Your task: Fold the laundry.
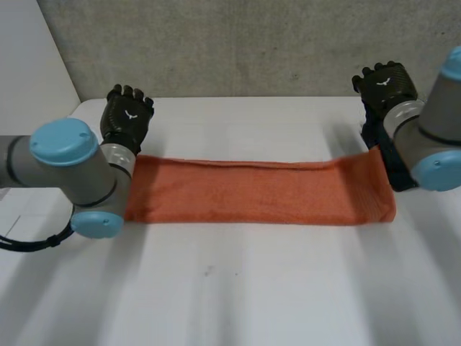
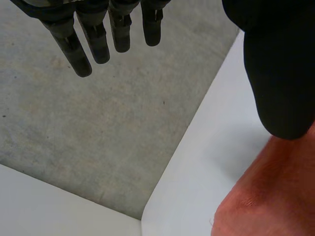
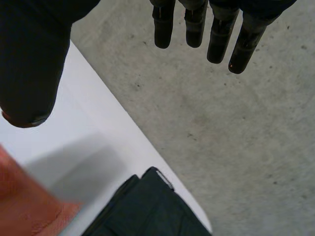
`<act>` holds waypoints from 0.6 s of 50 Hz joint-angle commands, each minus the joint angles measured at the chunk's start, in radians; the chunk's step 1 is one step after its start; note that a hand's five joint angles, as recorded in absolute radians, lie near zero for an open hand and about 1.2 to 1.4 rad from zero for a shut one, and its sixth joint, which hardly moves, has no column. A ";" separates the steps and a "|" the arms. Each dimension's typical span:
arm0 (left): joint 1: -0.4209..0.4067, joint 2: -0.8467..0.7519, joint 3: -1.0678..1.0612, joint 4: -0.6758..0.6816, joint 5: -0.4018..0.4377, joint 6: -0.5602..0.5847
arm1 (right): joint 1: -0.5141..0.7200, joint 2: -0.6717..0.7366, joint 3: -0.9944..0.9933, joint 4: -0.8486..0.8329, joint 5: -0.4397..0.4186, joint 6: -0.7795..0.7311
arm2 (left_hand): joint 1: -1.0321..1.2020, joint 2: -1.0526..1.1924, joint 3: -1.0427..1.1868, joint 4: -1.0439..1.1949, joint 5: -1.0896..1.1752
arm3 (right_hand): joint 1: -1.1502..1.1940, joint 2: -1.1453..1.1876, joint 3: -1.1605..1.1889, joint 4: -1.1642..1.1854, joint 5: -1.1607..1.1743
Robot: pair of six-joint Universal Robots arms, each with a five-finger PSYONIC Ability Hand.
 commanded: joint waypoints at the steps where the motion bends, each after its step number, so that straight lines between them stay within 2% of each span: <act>1: 0.014 0.090 -0.131 -0.047 0.083 -0.091 | -0.052 -0.018 0.004 0.152 -0.054 0.005 | -0.014 -0.031 -0.039 -0.029 -0.052 | -0.029 -0.051 -0.038 -0.065 -0.072; 12: 0.094 0.077 -0.167 -0.064 0.097 -0.099 | -0.064 -0.018 0.113 0.169 -0.030 -0.001 | -0.011 -0.028 -0.036 -0.026 -0.049 | -0.029 -0.051 -0.038 -0.065 -0.072; 17: 0.149 0.111 -0.225 -0.092 0.101 -0.108 | -0.069 -0.119 0.332 0.168 -0.059 -0.001 | -0.008 -0.026 -0.033 -0.023 -0.046 | 0.007 -0.015 -0.002 -0.029 -0.036; 21: 0.174 0.215 -0.329 -0.102 0.168 -0.178 | -0.099 -0.193 0.504 0.149 -0.086 -0.003 | -0.008 -0.025 -0.033 -0.023 -0.046 | 0.098 0.077 0.089 0.062 0.055; 26: 0.169 0.268 -0.413 -0.102 0.218 -0.263 | -0.156 -0.219 0.685 0.005 -0.157 -0.004 | -0.002 -0.020 -0.028 -0.017 -0.040 | 0.269 0.247 0.260 0.233 0.226; 30: 0.159 0.289 -0.466 -0.089 0.224 -0.309 | -0.162 -0.219 0.739 -0.096 -0.162 -0.004 | -0.002 -0.020 -0.028 -0.017 -0.040 | 0.336 0.314 0.327 0.300 0.293</act>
